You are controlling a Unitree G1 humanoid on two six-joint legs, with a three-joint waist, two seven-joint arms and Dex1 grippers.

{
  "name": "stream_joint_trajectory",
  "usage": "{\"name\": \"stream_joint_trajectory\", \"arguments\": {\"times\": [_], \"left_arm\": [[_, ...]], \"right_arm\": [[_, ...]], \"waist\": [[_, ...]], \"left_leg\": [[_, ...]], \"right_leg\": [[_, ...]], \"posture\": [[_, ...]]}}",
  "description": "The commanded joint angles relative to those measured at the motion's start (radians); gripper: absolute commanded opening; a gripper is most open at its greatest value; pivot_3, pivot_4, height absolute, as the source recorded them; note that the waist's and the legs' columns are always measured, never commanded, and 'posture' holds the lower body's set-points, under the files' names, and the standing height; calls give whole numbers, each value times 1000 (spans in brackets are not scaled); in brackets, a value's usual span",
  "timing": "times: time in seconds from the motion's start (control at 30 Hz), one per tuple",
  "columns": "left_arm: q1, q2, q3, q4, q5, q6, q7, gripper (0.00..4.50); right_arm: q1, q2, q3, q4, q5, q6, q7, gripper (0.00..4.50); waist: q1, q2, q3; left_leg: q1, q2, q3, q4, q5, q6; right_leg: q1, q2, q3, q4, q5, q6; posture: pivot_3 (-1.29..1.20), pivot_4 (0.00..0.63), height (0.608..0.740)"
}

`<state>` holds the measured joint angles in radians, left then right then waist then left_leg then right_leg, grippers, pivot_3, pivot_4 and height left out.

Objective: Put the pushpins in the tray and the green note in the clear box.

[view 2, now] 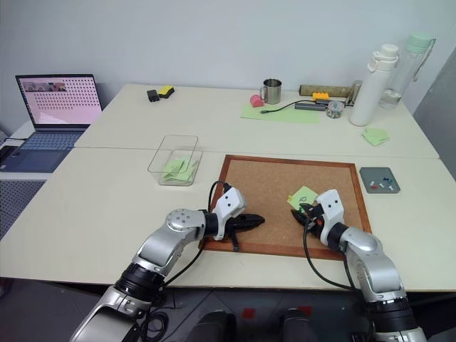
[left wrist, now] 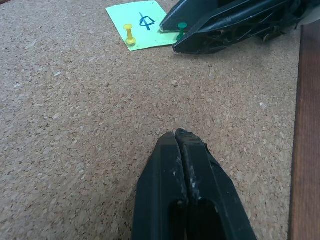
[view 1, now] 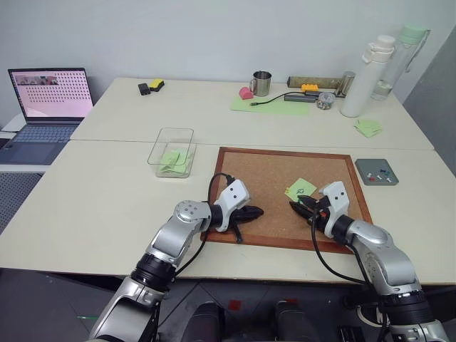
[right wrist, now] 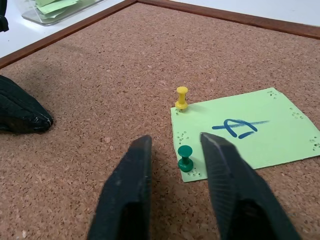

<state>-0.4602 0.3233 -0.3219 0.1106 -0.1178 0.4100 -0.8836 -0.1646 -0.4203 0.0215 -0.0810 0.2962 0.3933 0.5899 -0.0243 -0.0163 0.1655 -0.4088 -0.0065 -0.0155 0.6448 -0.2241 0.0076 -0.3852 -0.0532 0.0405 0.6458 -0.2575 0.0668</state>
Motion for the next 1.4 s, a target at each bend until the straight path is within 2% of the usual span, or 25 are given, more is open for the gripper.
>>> {"name": "stream_joint_trajectory", "arguments": {"times": [0.03,0.13,0.33,0.53,0.73,0.9,1.03,1.17,1.3,1.37,1.4], "left_arm": [[18,8,-17,14,14,29,2,0],[15,7,-17,15,13,31,2,0],[9,10,-16,20,13,33,-4,0],[12,15,-18,20,14,36,-8,0],[16,14,-20,16,12,36,-7,0],[19,15,-20,14,11,38,-6,0],[22,19,-20,7,12,40,-5,0],[30,28,-13,-8,12,49,-5,0],[43,35,-4,-26,10,60,4,0],[57,40,-1,-42,6,67,6,0],[63,42,0,-50,5,70,7,0]], "right_arm": [[0,-2,-27,-39,9,-23,5,621],[2,-9,-32,-54,15,-20,10,31],[6,-20,-59,-114,53,11,21,31],[-14,-32,-118,-203,157,120,22,31],[-101,-24,-239,-136,212,170,-57,31],[-227,-102,-289,165,35,38,-204,31],[-338,-179,-280,465,-69,-102,-240,31],[-450,-205,-304,712,-79,-169,-230,31],[-518,-211,-328,861,-55,-196,-193,31],[-536,-215,-336,910,-49,-209,-171,441],[-541,-217,-337,925,-49,-216,-160,482]], "waist": [[0,0,0],[0,0,0],[1,0,0],[1,0,0],[1,0,0],[0,0,0],[-1,0,0],[-3,0,0],[-7,0,0],[-7,0,0],[-8,0,0]], "left_leg": [[0,0,0,0,0,0],[0,0,0,0,0,0],[0,0,0,0,0,0],[-1,0,-1,0,0,0],[-1,0,0,0,0,0],[-1,0,0,0,0,0],[-1,-1,2,0,0,0],[0,-1,2,-1,0,0],[0,0,2,-1,0,0],[0,-1,2,-1,0,0],[0,0,2,-1,0,0]], "right_leg": [[0,0,0,0,0,0],[0,0,0,0,0,0],[0,0,0,0,0,0],[0,0,0,0,0,0],[0,0,0,0,0,0],[0,0,0,0,0,0],[-1,-1,1,-1,-2,-3],[0,0,1,0,-1,0],[0,0,1,0,-1,0],[0,0,2,0,-1,0],[0,0,2,0,-1,0]], "posture": [[0,150,740],[0,150,740],[0,150,740],[0,150,740],[0,150,740],[0,150,740],[0,150,740],[0,150,740],[0,150,740],[0,150,740],[0,150,740]]}}
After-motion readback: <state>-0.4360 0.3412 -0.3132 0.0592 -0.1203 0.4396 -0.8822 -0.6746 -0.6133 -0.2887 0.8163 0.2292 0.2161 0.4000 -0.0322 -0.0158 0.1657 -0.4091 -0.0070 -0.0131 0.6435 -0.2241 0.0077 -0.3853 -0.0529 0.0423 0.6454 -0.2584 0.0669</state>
